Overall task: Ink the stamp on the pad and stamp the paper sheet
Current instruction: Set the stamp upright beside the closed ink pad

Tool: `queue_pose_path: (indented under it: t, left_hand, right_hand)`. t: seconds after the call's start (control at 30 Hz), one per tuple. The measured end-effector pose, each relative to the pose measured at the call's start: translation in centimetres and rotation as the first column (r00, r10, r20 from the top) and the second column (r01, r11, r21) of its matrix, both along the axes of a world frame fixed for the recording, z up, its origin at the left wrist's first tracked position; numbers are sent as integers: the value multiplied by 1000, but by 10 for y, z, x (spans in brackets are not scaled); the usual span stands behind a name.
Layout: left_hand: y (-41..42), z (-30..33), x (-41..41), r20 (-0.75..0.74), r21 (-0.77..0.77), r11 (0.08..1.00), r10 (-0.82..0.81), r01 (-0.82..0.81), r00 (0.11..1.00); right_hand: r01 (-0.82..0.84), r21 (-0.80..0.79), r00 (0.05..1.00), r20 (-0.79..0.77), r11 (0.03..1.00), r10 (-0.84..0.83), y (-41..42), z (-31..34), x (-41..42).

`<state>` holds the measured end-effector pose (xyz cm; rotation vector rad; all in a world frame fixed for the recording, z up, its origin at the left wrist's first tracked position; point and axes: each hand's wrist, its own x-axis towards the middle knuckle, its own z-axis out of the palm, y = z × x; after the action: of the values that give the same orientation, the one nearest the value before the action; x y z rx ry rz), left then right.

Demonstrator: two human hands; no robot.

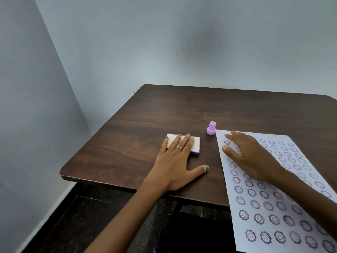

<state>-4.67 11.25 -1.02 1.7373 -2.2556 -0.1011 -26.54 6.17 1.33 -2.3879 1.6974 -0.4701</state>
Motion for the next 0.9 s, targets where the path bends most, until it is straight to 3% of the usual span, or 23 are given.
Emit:
queue_pose_path:
  t: [0.1, 0.17, 0.9]
  left_hand:
    - [-8, 1, 0, 19, 48, 999, 5, -6, 1000]
    - [-15, 2, 0, 28, 81, 997, -1, -1, 1000]
    - [-80, 3, 1, 35, 65, 998, 0, -2, 999]
  right_hand:
    - [37, 43, 987, -161, 998, -29, -8, -11, -10]
    - [57, 35, 981, -190, 998, -49, -15, -13, -12]
    - [35, 2, 976, -214, 999, -33, -64, -14, -4]
